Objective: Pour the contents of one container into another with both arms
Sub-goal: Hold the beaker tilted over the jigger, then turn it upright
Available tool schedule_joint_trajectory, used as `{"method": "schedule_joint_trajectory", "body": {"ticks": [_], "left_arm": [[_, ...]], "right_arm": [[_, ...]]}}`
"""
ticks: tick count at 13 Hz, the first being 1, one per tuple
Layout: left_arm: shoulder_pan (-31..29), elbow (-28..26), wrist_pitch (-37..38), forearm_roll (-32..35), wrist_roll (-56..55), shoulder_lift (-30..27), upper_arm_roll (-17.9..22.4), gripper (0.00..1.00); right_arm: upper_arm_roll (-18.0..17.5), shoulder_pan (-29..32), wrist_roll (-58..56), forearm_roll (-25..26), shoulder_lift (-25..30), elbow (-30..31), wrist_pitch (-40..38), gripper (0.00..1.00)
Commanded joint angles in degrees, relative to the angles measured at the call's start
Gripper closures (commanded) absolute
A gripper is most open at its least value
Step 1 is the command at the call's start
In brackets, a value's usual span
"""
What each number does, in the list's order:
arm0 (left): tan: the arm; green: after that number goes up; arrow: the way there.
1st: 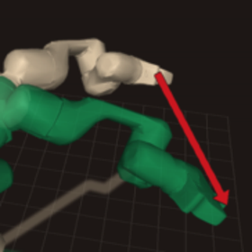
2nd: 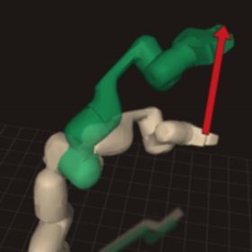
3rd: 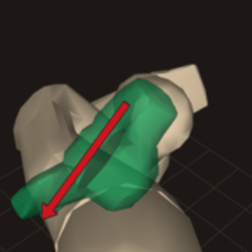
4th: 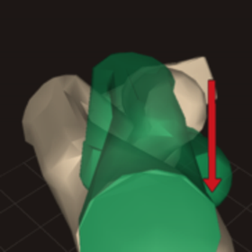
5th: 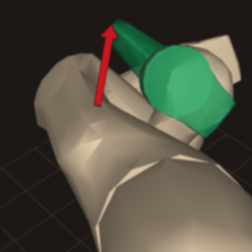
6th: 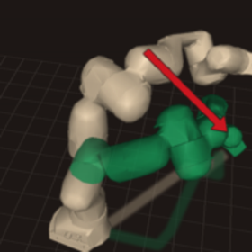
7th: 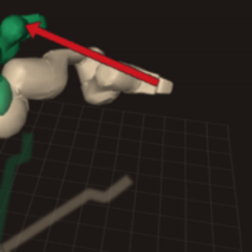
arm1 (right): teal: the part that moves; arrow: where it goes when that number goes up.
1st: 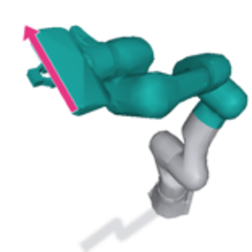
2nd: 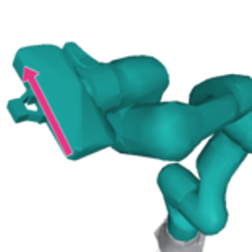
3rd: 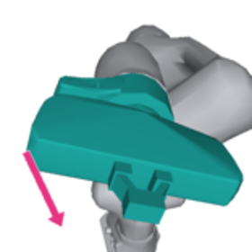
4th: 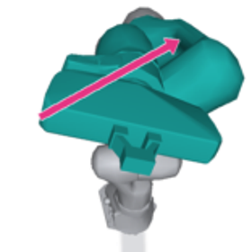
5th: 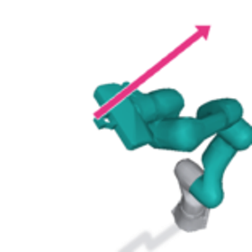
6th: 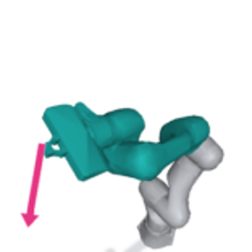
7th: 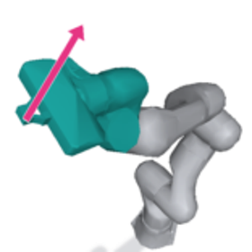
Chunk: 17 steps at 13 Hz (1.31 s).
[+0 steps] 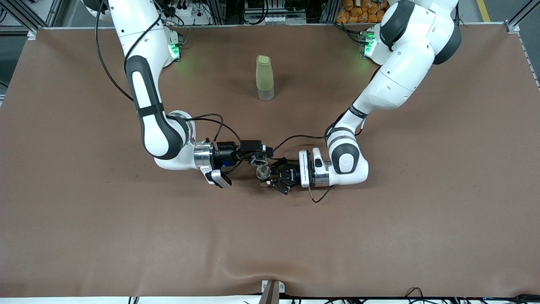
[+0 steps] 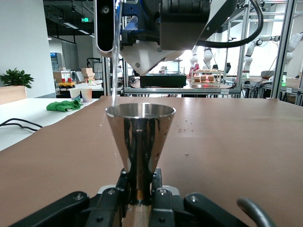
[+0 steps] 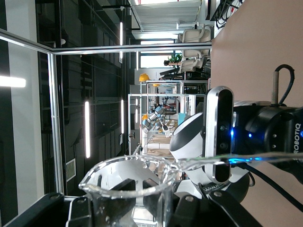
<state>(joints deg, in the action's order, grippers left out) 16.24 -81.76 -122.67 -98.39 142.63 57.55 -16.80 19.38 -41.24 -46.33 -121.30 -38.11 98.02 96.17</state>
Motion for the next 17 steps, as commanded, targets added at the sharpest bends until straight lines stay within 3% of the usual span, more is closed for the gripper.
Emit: {"method": "schedule_joint_trajectory", "body": {"ticks": [1,11,15,17], "left_arm": [[0.37,1.08,0.59,-2.34,1.25,0.63,0.19,1.0],[0.72,2.66,0.06,-3.13,-0.06,0.98,1.07,1.0],[1.42,3.01,-0.91,-4.0,-0.33,0.98,1.07,1.0],[1.43,3.1,-1.0,-4.01,-0.33,1.07,1.16,1.0]], "right_arm": [[-0.48,0.64,2.39,-0.52,-0.3,-0.73,-0.46,1.0],[-0.48,1.42,10.82,-0.26,-0.3,-0.73,-2.57,1.0],[-0.48,1.43,10.13,0.01,-0.47,-1.61,-2.39,1.0],[-0.48,1.6,3.49,2.46,-0.47,-1.87,-2.48,1.0]]}}
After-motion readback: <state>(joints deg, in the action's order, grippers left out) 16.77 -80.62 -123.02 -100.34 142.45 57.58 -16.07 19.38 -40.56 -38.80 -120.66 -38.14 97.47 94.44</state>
